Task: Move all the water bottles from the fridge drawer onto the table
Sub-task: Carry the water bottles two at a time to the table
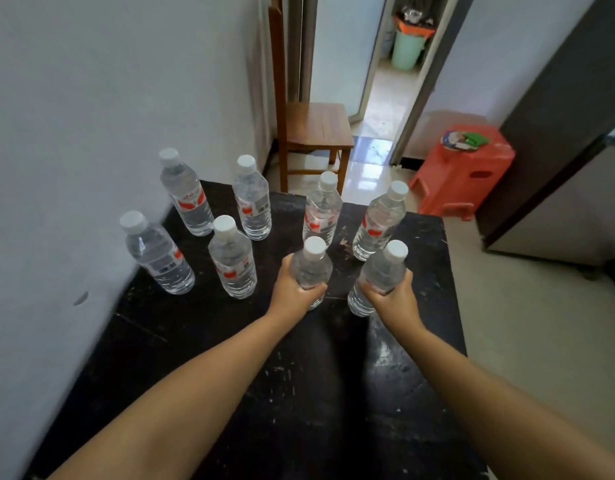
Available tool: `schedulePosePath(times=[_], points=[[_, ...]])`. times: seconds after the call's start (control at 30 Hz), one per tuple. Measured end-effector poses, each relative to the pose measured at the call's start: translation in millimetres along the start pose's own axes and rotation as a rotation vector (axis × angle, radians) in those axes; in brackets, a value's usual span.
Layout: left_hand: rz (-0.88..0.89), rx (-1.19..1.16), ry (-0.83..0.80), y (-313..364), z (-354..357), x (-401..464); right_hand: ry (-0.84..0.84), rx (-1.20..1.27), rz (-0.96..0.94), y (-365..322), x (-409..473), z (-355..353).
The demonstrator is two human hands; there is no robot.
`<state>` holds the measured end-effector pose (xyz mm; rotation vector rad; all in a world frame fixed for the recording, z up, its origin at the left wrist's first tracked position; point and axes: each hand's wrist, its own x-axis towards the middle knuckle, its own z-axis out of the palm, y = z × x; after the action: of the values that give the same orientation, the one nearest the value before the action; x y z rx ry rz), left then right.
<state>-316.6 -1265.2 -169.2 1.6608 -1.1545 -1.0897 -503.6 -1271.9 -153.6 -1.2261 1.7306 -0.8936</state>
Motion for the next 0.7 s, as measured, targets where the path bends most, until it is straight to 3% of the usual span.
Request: schedulePosePath(times=[0.37,0.5,0.7], points=[[-0.184,0.194,-0.093,8,-13,-25,-0.086,-0.158,0.033,13,-18,-28],[-0.183,0.223,-0.046,12,-19,-44,-0.117,-0.196,0.042,16,-31,-40],[-0.206,0.207,0.076,6,-31,-107,-0.295,-0.26,-0.055,14,-67,-49]])
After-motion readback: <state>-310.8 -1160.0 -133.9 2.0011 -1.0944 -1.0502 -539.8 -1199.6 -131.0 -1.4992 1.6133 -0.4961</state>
